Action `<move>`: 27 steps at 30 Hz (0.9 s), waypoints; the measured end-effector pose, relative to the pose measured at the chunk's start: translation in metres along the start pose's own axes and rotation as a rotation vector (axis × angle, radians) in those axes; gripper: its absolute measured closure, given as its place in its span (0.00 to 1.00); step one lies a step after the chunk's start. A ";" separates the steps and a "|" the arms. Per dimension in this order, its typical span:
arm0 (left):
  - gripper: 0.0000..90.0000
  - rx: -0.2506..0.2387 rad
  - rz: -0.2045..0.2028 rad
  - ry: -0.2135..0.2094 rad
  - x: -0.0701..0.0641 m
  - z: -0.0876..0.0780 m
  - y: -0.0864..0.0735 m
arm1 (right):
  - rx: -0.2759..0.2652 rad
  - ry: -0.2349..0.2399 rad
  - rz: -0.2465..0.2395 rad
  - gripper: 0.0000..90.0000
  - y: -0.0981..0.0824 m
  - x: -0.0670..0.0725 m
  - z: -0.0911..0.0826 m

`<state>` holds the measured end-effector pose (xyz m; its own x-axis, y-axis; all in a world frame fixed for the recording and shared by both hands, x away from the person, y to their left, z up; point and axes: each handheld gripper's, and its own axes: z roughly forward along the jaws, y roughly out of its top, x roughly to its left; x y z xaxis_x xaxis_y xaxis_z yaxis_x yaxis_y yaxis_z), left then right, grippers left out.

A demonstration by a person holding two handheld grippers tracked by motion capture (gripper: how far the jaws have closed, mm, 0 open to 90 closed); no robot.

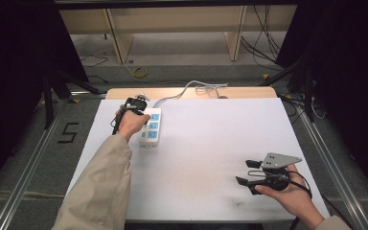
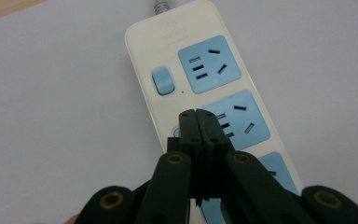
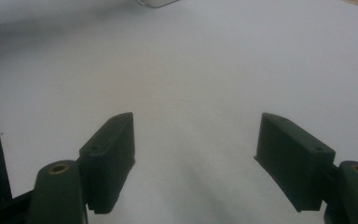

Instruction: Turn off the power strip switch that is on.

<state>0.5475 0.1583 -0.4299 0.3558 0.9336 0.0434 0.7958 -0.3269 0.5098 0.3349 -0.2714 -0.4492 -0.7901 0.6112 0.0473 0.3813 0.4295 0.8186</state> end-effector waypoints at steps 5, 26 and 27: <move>1.00 0.004 -0.003 -0.001 0.000 0.002 0.000 | 0.000 0.000 -0.002 0.31 0.000 0.000 0.000; 1.00 0.033 -0.015 0.000 0.002 0.011 0.000 | 0.002 0.003 -0.007 0.31 0.000 0.001 0.000; 1.00 0.035 -0.014 0.001 0.002 0.011 0.000 | 0.003 0.004 -0.006 0.31 0.000 0.001 0.000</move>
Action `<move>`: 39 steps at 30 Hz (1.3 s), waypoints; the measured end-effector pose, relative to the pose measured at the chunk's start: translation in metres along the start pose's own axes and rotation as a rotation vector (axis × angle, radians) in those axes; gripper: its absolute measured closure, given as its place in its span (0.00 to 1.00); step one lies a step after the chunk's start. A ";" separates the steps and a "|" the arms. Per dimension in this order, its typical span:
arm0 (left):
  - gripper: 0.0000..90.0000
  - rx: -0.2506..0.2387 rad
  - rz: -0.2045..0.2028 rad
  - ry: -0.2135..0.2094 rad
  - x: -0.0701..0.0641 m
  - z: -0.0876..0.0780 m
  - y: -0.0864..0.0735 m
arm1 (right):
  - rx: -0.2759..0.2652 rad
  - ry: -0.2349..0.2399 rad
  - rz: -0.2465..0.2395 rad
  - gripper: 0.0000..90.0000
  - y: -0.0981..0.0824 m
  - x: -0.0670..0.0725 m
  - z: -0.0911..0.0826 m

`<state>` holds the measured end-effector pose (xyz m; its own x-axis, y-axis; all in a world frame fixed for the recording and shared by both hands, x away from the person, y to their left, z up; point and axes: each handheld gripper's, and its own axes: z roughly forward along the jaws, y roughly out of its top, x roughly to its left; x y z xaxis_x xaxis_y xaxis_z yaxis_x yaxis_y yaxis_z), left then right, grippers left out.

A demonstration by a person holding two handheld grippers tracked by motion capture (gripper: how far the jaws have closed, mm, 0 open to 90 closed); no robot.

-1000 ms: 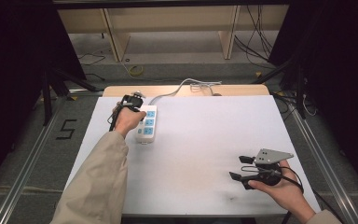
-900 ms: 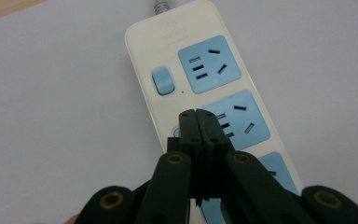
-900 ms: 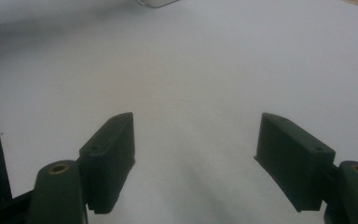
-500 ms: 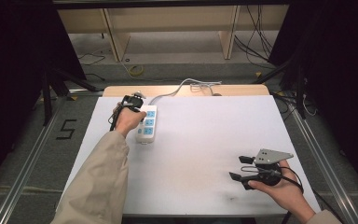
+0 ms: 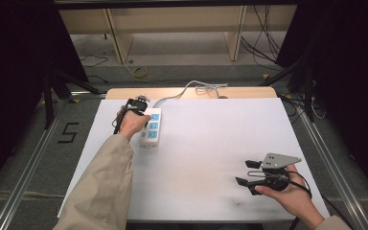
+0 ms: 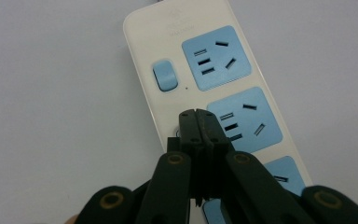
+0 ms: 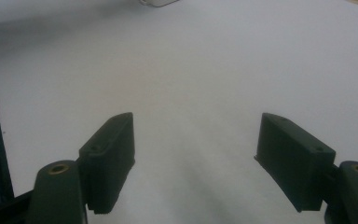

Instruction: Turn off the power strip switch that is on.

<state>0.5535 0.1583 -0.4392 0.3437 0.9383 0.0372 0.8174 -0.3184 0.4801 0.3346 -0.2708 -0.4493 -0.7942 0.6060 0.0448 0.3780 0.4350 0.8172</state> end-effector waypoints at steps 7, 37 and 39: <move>1.00 0.005 -0.003 0.001 0.001 0.002 0.000 | -0.001 0.001 -0.002 0.31 0.000 0.000 0.000; 1.00 0.060 0.020 0.059 -0.006 0.003 0.008 | 0.001 0.005 -0.005 0.31 0.000 0.001 0.000; 1.00 0.066 0.024 0.068 -0.008 0.004 0.009 | 0.002 0.005 -0.005 0.31 0.000 0.001 0.000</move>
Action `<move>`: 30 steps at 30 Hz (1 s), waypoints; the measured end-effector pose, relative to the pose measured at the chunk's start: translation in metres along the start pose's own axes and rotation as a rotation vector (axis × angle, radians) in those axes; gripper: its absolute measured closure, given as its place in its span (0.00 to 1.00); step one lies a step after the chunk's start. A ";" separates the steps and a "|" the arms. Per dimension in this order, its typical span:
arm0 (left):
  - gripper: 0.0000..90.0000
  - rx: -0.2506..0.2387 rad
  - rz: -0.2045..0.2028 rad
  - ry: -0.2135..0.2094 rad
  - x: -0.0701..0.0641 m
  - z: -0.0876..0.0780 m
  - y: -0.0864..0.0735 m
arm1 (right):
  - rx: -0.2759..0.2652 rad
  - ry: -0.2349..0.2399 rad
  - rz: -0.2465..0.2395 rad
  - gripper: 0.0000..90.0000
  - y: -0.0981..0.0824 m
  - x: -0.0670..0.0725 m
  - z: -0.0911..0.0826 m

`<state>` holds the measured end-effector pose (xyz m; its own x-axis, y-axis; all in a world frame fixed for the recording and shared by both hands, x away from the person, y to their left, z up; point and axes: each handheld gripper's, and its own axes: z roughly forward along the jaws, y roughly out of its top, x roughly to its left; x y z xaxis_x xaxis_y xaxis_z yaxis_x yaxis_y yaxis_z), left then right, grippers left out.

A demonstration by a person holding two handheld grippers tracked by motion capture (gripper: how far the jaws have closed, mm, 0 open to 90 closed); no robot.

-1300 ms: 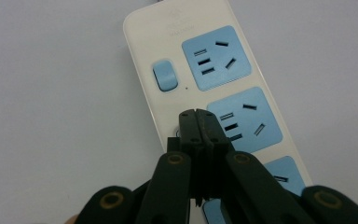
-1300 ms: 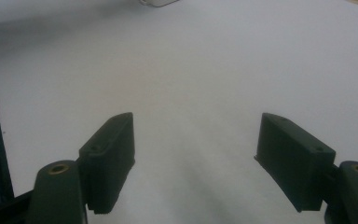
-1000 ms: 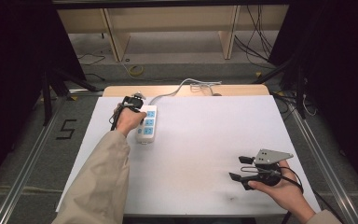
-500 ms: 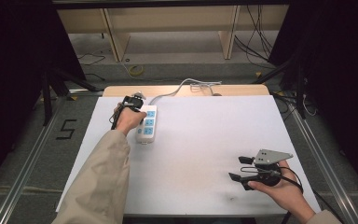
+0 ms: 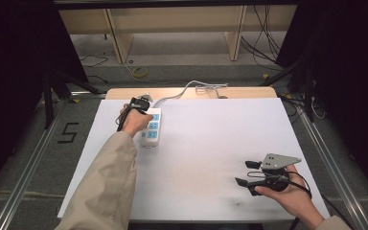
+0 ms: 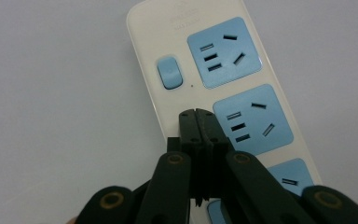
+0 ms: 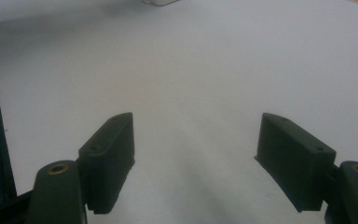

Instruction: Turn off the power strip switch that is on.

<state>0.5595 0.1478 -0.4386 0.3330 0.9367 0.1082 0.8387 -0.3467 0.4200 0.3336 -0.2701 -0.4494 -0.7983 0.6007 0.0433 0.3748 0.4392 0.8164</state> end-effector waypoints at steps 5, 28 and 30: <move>1.00 0.014 0.013 0.015 -0.002 0.000 0.001 | 0.004 0.002 -0.003 0.31 0.000 0.000 0.000; 1.00 0.055 0.009 -0.003 -0.001 0.001 0.006 | 0.005 0.008 -0.004 0.31 0.000 0.001 0.002; 1.00 0.066 0.013 0.001 -0.001 0.001 0.008 | 0.005 0.009 -0.004 0.31 0.000 0.000 0.001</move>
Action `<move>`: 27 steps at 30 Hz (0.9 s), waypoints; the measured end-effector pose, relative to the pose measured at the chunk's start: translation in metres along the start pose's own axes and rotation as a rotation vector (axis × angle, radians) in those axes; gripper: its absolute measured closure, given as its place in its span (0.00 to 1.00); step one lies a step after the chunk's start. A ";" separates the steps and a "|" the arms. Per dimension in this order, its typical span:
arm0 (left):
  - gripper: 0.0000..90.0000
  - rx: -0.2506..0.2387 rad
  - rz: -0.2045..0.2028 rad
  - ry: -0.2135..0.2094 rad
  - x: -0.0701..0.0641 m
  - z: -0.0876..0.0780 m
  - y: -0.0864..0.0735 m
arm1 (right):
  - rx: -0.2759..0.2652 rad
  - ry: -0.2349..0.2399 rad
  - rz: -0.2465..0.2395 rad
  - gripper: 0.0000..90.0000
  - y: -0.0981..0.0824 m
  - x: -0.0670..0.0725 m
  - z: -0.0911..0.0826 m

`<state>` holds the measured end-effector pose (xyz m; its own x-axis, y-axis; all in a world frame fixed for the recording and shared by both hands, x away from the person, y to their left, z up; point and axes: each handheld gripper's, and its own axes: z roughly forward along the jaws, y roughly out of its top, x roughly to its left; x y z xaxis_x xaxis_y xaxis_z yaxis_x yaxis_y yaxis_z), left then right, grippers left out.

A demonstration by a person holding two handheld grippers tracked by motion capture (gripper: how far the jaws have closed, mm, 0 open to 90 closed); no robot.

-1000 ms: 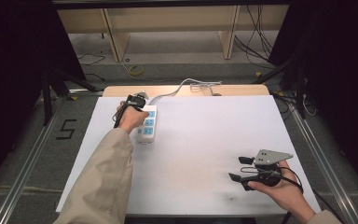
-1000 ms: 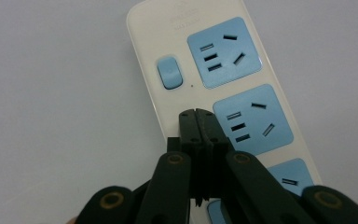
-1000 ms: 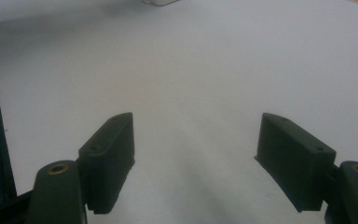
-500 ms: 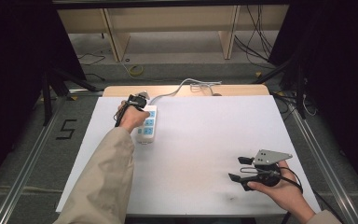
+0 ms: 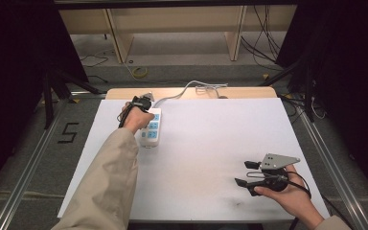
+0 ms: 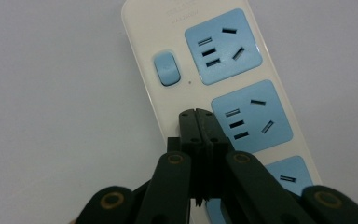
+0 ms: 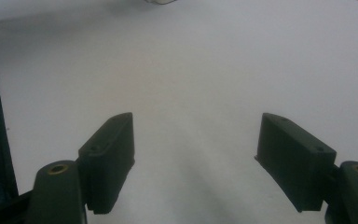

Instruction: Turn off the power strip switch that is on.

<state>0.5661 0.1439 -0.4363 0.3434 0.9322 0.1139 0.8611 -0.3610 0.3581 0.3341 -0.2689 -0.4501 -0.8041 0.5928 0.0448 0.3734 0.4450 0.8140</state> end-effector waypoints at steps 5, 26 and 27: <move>1.00 0.004 -0.009 -0.003 0.001 0.000 0.001 | 0.002 0.002 0.000 0.31 0.000 0.000 0.000; 1.00 0.019 -0.002 0.012 -0.002 0.001 0.002 | 0.004 0.007 0.000 0.31 0.000 0.000 0.001; 1.00 0.020 -0.001 0.013 -0.002 0.001 0.002 | 0.004 0.007 -0.001 0.31 0.000 0.000 0.001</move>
<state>0.5675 0.1411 -0.4369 0.3373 0.9329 0.1260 0.8688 -0.3600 0.3400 0.3345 -0.2678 -0.4508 -0.8079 0.5874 0.0484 0.3746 0.4483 0.8116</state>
